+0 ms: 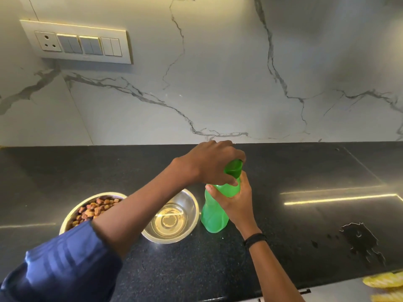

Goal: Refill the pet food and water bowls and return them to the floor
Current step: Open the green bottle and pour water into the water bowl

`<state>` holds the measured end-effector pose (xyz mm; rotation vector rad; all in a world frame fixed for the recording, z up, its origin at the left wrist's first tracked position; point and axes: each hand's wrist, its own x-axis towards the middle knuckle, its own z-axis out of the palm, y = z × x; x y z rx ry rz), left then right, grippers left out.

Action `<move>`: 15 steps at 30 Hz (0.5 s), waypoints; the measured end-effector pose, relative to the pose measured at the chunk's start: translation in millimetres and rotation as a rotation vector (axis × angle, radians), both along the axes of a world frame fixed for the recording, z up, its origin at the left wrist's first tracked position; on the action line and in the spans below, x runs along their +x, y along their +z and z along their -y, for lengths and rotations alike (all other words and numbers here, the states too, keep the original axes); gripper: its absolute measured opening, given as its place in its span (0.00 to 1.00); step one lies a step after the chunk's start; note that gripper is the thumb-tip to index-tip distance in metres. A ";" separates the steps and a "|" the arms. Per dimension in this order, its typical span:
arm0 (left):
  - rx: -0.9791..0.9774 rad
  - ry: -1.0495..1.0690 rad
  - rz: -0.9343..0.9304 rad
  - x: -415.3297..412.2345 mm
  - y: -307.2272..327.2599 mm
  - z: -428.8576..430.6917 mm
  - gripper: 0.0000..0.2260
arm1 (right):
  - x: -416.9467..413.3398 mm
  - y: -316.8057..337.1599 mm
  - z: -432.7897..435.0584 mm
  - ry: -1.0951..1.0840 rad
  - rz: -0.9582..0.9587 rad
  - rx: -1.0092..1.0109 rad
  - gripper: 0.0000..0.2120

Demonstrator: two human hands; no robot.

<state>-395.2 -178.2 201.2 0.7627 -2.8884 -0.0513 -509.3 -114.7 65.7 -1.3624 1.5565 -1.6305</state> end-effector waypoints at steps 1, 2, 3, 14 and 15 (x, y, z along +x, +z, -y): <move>-0.010 0.028 -0.021 0.8 -2.1 -3.0 0.24 | 0.4 0.5 -0.7 -0.003 0.000 0.002 0.29; -0.033 0.067 -0.055 0.4 -2.6 -5.8 0.24 | 0.0 0.9 -1.6 -0.009 0.001 0.004 0.30; -0.060 0.118 -0.116 -0.7 -0.8 -7.6 0.25 | -1.2 0.9 -2.4 -0.016 0.013 0.004 0.30; 0.776 0.419 -1.194 66.3 2.4 0.7 0.15 | -10.0 -32.5 -15.6 0.104 0.059 0.119 0.50; 0.855 0.471 -1.243 73.8 -11.8 -2.0 0.14 | -10.2 -37.1 -15.8 0.111 0.048 0.140 0.51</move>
